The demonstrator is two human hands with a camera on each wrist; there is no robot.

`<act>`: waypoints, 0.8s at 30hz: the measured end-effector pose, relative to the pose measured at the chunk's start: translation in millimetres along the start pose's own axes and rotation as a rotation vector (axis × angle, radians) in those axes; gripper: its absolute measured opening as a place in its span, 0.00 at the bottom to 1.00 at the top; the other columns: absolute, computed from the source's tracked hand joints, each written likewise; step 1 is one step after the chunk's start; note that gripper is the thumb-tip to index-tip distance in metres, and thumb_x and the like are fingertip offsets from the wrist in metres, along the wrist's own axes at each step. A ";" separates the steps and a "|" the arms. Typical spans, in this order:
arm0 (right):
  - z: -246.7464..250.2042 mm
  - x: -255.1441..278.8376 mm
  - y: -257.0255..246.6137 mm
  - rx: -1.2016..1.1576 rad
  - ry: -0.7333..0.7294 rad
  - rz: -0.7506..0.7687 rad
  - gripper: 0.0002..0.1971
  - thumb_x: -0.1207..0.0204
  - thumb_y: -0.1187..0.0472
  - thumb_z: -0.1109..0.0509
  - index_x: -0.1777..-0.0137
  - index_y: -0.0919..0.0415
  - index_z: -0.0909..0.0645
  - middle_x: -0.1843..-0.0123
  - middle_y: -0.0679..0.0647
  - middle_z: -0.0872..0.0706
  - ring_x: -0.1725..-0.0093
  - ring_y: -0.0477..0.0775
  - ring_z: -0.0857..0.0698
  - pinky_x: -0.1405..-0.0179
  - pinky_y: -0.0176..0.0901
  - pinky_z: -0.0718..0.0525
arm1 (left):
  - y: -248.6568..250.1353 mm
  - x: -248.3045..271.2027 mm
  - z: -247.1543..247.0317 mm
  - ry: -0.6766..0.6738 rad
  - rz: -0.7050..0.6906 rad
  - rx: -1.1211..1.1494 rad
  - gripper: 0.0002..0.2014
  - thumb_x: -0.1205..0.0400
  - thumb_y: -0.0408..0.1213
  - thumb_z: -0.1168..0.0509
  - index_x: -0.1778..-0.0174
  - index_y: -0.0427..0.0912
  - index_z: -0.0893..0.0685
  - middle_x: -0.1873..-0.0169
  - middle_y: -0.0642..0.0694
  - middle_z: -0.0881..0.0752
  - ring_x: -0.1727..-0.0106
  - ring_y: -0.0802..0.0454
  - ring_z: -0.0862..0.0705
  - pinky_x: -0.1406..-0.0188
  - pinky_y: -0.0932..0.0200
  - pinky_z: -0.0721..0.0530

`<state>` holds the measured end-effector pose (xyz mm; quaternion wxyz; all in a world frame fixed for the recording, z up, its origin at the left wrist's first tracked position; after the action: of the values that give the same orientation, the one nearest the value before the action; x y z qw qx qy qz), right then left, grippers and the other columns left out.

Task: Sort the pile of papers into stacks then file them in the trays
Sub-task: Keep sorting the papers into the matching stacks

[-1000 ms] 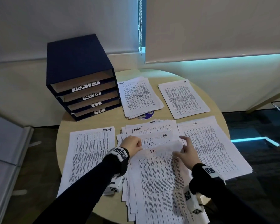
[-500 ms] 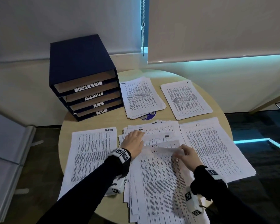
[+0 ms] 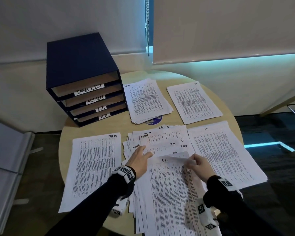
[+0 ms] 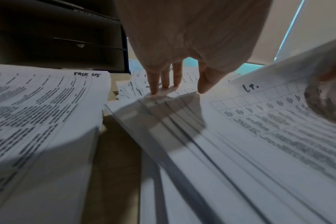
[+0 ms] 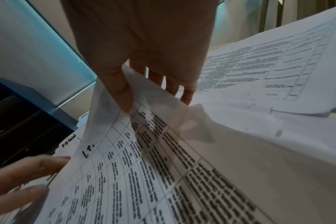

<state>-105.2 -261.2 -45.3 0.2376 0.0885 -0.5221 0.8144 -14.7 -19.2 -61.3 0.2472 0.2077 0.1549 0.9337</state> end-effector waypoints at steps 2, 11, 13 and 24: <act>-0.2 2.0 -1.4 0.011 -0.008 -0.005 0.03 0.25 0.69 0.30 0.59 0.68 0.21 0.68 0.51 0.14 0.65 0.52 0.22 0.57 0.47 0.22 | 0.6 -1.0 -0.5 0.006 -0.003 0.006 0.18 0.14 0.31 0.45 0.30 0.51 0.27 0.17 0.45 0.47 0.16 0.45 0.46 0.19 0.49 0.43; -0.8 0.3 -2.4 0.004 -0.012 -0.033 0.04 0.26 0.69 0.29 0.59 0.66 0.22 0.67 0.56 0.16 0.79 0.39 0.29 0.74 0.33 0.29 | -6.4 -22.8 2.0 0.036 0.057 -0.129 0.24 0.17 0.48 0.43 0.25 0.50 0.35 0.33 0.49 0.32 0.33 0.48 0.30 0.32 0.46 0.28; -1.5 -1.4 0.0 0.016 0.010 -0.038 0.03 0.27 0.69 0.28 0.58 0.66 0.21 0.63 0.60 0.14 0.71 0.47 0.22 0.69 0.38 0.24 | -7.0 -24.1 1.6 0.028 0.079 -0.144 0.22 0.17 0.49 0.43 0.27 0.51 0.33 0.34 0.49 0.31 0.35 0.48 0.29 0.34 0.46 0.27; -3.1 -13.5 12.4 0.099 0.071 -0.086 0.13 0.28 0.65 0.27 0.45 0.61 0.20 0.51 0.60 0.14 0.58 0.55 0.16 0.63 0.39 0.21 | 10.8 -0.3 0.9 0.194 -0.133 -0.092 0.10 0.15 0.37 0.45 0.40 0.54 0.30 0.41 0.52 0.29 0.43 0.52 0.27 0.41 0.51 0.23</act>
<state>-99.1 -266.6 -62.0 0.2862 0.0937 -0.4681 0.8308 -18.4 -28.1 -56.4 0.3016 0.0943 0.1483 0.9371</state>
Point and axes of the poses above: each hand's wrist, its own x-axis away from the middle knuckle, its own z-axis out of the back of the hand, y = z × x, the point moved 2 cm from there along -x, towards the middle knuckle
